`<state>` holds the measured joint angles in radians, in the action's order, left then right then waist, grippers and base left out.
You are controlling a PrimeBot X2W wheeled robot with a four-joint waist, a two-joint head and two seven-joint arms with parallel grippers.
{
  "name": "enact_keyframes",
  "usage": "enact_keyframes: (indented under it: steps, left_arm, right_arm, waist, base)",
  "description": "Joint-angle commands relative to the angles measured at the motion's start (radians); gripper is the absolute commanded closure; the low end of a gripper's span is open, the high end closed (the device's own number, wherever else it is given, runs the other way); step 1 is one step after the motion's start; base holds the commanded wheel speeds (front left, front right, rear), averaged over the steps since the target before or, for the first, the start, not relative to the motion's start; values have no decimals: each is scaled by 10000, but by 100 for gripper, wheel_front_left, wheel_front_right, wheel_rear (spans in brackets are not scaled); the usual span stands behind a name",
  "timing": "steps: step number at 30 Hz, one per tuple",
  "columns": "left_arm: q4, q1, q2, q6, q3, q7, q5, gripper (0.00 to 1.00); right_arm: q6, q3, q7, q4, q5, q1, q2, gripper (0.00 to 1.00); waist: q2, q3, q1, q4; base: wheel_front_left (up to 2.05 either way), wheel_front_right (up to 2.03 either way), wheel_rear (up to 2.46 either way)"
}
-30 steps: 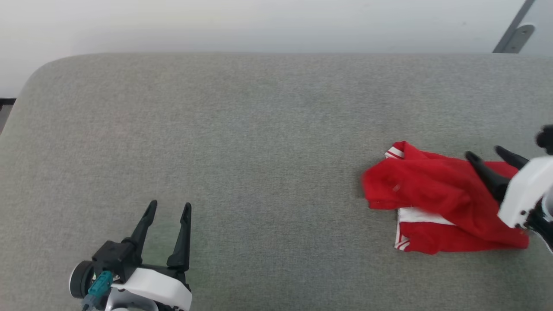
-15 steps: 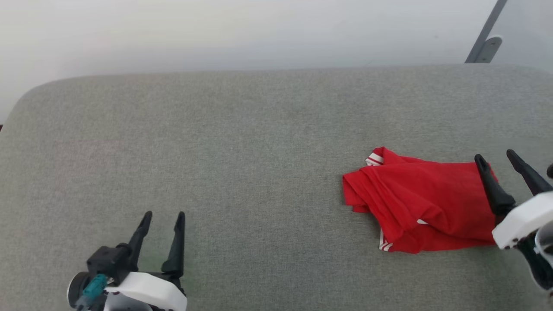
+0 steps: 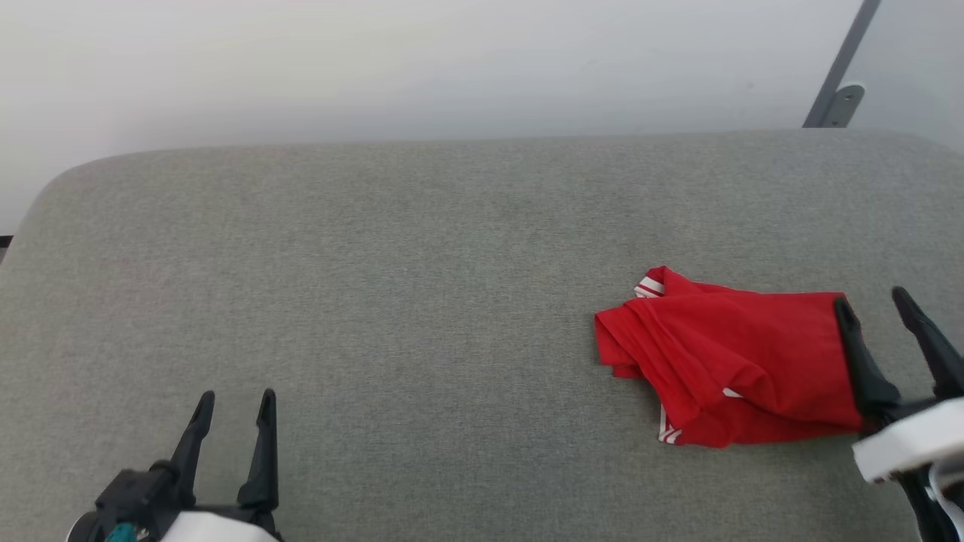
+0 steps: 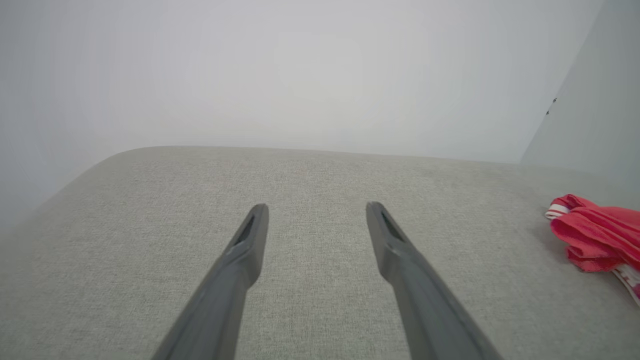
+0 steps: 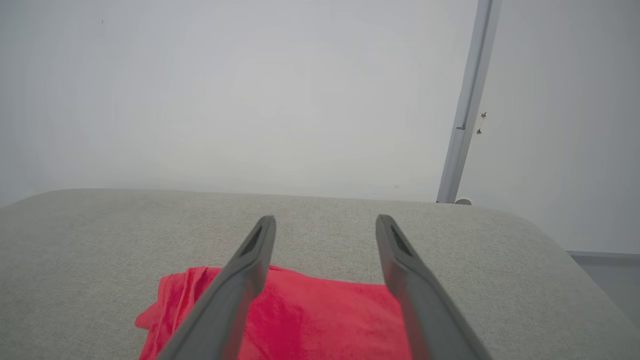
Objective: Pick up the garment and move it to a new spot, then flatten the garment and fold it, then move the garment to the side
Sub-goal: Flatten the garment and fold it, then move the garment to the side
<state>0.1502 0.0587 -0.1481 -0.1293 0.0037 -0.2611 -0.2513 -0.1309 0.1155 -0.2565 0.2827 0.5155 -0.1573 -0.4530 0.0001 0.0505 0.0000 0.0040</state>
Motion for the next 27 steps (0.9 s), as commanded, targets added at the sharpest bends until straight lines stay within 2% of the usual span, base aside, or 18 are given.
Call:
enact_keyframes:
  steps: [1,15,22,27]
  left_arm:
    - [-177,228,27,-13,84,-53,61,0]
    - [-1428,1293,432,-13,558,-53,564,0]
    - [-1452,989,473,-13,489,-53,564,0]
    - [-1416,729,524,-13,319,-53,582,0]
  right_arm:
    - [4,-171,-71,-233,-76,285,27,0]
    - [4,-1946,794,-2245,-503,2154,534,0]
    - [4,-1901,1296,-2427,-555,2019,575,0]
    - [4,-1753,2348,-2048,-335,1573,165,0]
  waist:
    - [-1,-1,0,74]
    - [-1,132,0,356]
    - [-1,194,0,411]
    - [-1,393,0,397]
  base:
    - [0,0,0]
    - [0,0,0]
    - [0,0,0]
    - [0,0,0]
